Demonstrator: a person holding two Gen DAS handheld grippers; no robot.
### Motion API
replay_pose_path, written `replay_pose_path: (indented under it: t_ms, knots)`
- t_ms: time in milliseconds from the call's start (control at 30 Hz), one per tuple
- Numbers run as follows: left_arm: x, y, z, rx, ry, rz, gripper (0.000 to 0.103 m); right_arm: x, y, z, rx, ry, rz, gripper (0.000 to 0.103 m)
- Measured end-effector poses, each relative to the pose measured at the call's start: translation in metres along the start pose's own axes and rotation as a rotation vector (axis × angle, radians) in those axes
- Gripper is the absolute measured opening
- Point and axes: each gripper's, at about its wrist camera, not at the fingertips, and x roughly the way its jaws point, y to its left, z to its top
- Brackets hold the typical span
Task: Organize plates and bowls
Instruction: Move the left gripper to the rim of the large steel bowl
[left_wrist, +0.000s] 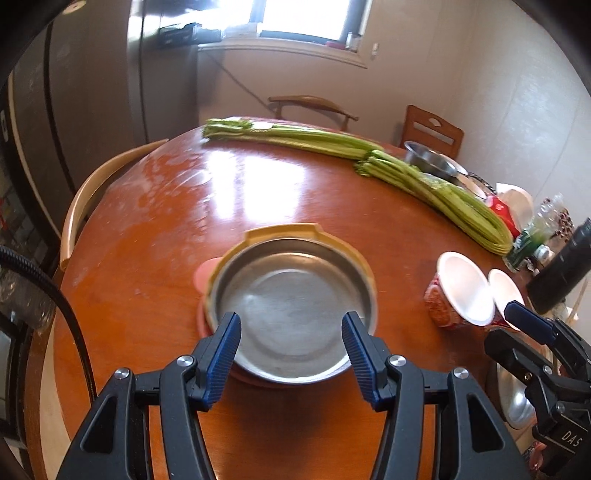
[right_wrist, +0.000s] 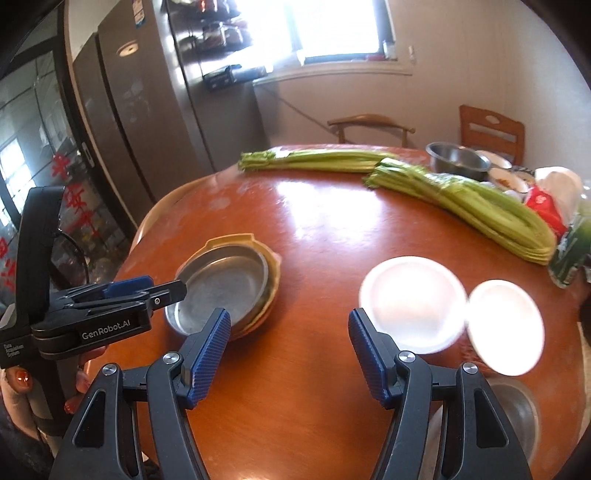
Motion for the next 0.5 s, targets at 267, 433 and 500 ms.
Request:
replay_pose_path:
  t_ms: [267,433,500]
  knots:
    - [-0.006,-0.053,0.000,0.085,-0.017,-0.022,0.057,-0.034,-0.039,-0.013,0.040,-0.050,-0.030,0.068]
    - [-0.004,-0.085,-0.005,0.137,-0.003,-0.038,0.057,-0.050,-0.065,-0.024,0.078,-0.071,-0.055,0.068]
    - [-0.002,-0.099,-0.006,0.161,0.003,-0.046,0.057,-0.058,-0.076,-0.029,0.094,-0.082,-0.067,0.068]
